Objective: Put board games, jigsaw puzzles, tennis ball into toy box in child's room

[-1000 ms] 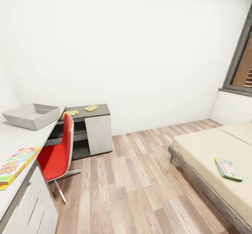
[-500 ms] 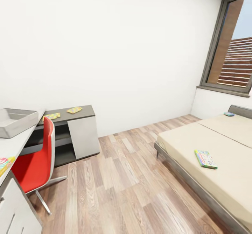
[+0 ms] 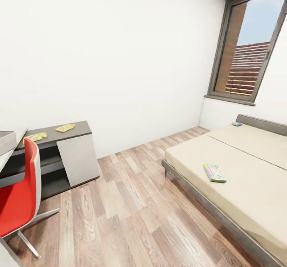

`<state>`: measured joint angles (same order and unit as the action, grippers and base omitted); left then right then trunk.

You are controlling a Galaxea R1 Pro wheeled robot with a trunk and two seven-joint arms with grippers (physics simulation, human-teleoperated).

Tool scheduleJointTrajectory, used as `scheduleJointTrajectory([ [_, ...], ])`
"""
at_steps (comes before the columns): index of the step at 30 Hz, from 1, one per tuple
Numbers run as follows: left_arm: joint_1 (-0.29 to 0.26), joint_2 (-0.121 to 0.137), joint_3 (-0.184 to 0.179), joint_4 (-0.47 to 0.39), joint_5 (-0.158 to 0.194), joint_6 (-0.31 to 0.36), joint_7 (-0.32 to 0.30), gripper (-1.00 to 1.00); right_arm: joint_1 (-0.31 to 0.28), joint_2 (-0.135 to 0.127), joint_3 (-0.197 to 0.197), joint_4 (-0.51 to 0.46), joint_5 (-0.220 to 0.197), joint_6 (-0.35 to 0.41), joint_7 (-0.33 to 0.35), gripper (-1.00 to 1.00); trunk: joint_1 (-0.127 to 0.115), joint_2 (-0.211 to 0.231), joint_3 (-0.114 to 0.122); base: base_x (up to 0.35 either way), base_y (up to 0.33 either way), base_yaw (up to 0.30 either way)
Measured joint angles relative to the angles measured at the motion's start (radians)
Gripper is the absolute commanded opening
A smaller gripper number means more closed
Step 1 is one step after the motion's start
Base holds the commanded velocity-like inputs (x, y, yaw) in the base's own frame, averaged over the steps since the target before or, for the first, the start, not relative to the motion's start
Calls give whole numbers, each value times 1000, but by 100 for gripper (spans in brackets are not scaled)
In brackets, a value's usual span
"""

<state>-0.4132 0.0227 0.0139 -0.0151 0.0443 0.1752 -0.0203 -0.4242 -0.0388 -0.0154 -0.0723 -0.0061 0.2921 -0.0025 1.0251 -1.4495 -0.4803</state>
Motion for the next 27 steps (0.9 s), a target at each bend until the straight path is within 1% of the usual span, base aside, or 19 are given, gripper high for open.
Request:
scheduleJointTrajectory([
  [1,-21,-2,1,0,5,16,0,100,-25,1,0,-5,0,16,0,100,0,0,-1,0,0,-223],
  [2,-22,-2,1,0,6,17,0,100,-26,1,0,-5,0,16,0,100,0,0,-2,0,0,-215],
  [4,-65,-4,2,-2,15,47,-2,100,-79,2,0,-15,0,54,1,100,0,0,-4,0,0,-209],
  [5,-66,-4,2,-2,15,47,-2,100,-80,2,0,-15,-1,55,1,100,0,0,-5,0,0,-204],
  [6,-86,-6,3,-5,20,60,-3,100,-106,2,0,-19,0,76,1,100,0,0,-6,0,0,-204],
  [7,-87,-6,2,-5,20,61,-3,100,-107,2,0,-19,-1,77,1,100,0,0,-8,0,0,-200],
  [9,-126,-14,4,-19,33,84,-5,100,-159,3,0,-27,-1,123,1,100,0,0,-10,0,0,-197],
  [10,-127,-14,4,-19,33,85,-5,100,-160,3,0,-27,-1,123,1,100,0,0,-11,0,0,-195],
  [12,-161,-24,8,-43,54,110,-8,100,-208,3,0,-37,-1,167,2,100,0,0,-13,0,0,-193],
  [13,-162,-24,7,-43,54,110,-8,100,-209,3,0,-37,-1,168,2,100,0,0,-15,0,0,-191],
  [14,-177,-30,9,-58,68,125,-8,100,-231,3,0,-43,-1,188,3,100,0,0,-16,0,0,-191],
  [15,-178,-30,8,-58,68,125,-8,100,-232,3,0,-43,-2,188,3,100,0,0,-17,0,0,-190],
  [17,-205,-40,11,-95,102,159,-8,100,-271,3,-1,-57,-2,223,4,100,0,0,-19,0,0,-189],
  [18,-205,-40,10,-95,102,160,-8,100,-271,3,-1,-57,-2,224,4,100,0,0,-21,0,0,-188],
  [20,-225,-49,12,-142,136,196,-9,100,-301,3,-1,-73,-3,252,5,100,0,0,-23,0,0,-187],
  [21,-225,-49,12,-143,136,197,-9,100,-302,3,-1,-74,-3,252,5,100,0,0,-25,0,0,-187],
  [24,-243,-59,13,-231,187,256,-9,100,-333,3,-1,-107,-4,281,6,100,0,0,-28,0,0,-186],
  [25,-243,-59,13,-232,187,257,-9,100,-333,3,-1,-107,-4,281,6,100,0,0,-30,0,0,-185],
  [27,-249,-64,13,-298,231,304,-7,100,-346,3,-1,-135,-4,296,6,100,0,0,-32,0,0,-184],
])
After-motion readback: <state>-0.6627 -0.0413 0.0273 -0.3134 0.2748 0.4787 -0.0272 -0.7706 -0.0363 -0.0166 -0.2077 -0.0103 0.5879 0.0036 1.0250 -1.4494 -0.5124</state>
